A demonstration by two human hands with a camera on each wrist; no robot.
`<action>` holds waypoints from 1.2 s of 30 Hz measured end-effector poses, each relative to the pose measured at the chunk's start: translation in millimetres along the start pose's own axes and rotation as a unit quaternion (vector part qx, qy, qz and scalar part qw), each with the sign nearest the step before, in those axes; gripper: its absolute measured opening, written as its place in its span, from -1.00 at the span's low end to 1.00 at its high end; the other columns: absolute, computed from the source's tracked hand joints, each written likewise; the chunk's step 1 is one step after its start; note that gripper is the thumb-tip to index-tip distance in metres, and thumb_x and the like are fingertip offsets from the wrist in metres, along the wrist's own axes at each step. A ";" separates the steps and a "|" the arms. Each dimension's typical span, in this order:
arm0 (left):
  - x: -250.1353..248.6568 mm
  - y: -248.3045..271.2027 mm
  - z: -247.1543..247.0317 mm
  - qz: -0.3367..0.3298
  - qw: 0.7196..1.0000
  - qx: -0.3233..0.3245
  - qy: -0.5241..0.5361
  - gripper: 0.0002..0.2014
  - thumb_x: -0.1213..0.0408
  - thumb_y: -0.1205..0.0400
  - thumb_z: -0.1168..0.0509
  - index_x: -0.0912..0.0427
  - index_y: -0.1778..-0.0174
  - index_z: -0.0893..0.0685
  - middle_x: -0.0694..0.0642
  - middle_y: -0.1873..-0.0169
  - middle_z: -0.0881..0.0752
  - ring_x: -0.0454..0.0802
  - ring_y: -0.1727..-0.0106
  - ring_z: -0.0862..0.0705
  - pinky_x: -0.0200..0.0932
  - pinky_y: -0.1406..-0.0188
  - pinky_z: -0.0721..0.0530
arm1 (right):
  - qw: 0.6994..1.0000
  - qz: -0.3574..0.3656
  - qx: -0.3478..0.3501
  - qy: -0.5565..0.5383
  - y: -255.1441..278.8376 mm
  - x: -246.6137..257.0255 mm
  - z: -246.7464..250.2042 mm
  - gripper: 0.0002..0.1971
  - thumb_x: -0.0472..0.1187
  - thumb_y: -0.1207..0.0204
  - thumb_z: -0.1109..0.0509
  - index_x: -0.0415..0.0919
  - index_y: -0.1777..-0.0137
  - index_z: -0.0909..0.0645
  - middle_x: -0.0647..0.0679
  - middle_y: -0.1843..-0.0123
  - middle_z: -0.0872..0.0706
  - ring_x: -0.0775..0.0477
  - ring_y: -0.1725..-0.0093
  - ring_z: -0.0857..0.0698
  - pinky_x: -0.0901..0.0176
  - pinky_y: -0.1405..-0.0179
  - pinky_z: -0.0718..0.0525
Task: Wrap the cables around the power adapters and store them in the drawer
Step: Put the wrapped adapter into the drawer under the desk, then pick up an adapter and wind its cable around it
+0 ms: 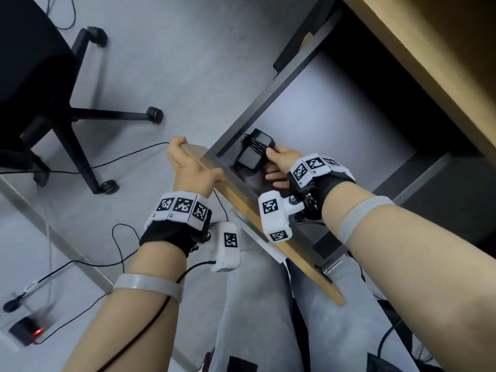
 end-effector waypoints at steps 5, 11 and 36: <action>1.8 4.8 4.4 0.014 1.000 -0.002 0.020 -0.08 0.65 -0.28 -0.43 0.20 -0.46 -0.07 0.32 -0.43 -0.18 0.26 -0.45 -0.29 0.06 -0.34 -0.52 | 0.994 0.016 -0.017 0.105 -1.3 -3.4 -9.6 -0.61 -0.06 -0.63 -0.18 -0.11 -0.42 -0.36 0.00 0.26 -0.50 -0.17 0.02 -0.60 -0.05 -0.19 -0.63; -25.3 26.0 6.7 0.025 0.995 -0.053 -0.077 -0.05 0.53 -0.34 -0.48 0.15 -0.57 -0.09 0.14 -0.56 -0.12 0.10 -0.55 -0.18 -0.17 -0.42 -0.24 | 0.990 -0.003 -0.028 0.141 17.7 -0.2 10.7 -0.40 -0.10 -0.58 -0.27 -0.21 -0.56 -0.17 -0.25 -0.46 -0.44 -0.30 -0.36 -0.52 -0.16 -0.39 -0.50; -368.6 293.3 -287.8 -0.247 0.909 0.335 0.018 -0.76 0.46 -0.59 -0.21 -0.03 0.07 -0.57 -0.05 0.20 -0.70 -0.16 0.25 -0.64 -0.26 0.22 -0.46 | 0.891 0.359 -0.256 -0.105 313.3 -49.3 419.8 -0.79 -0.35 -0.58 -0.21 -0.03 0.11 -0.59 0.05 0.30 -0.65 0.13 0.32 -0.60 0.56 0.34 -0.49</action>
Point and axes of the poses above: each hand's wrist, its own y-axis away from the middle knuckle, its own z-axis out of the back of the hand, x = y × z, the point moved 1 cm from there along -y, towards the middle knuckle
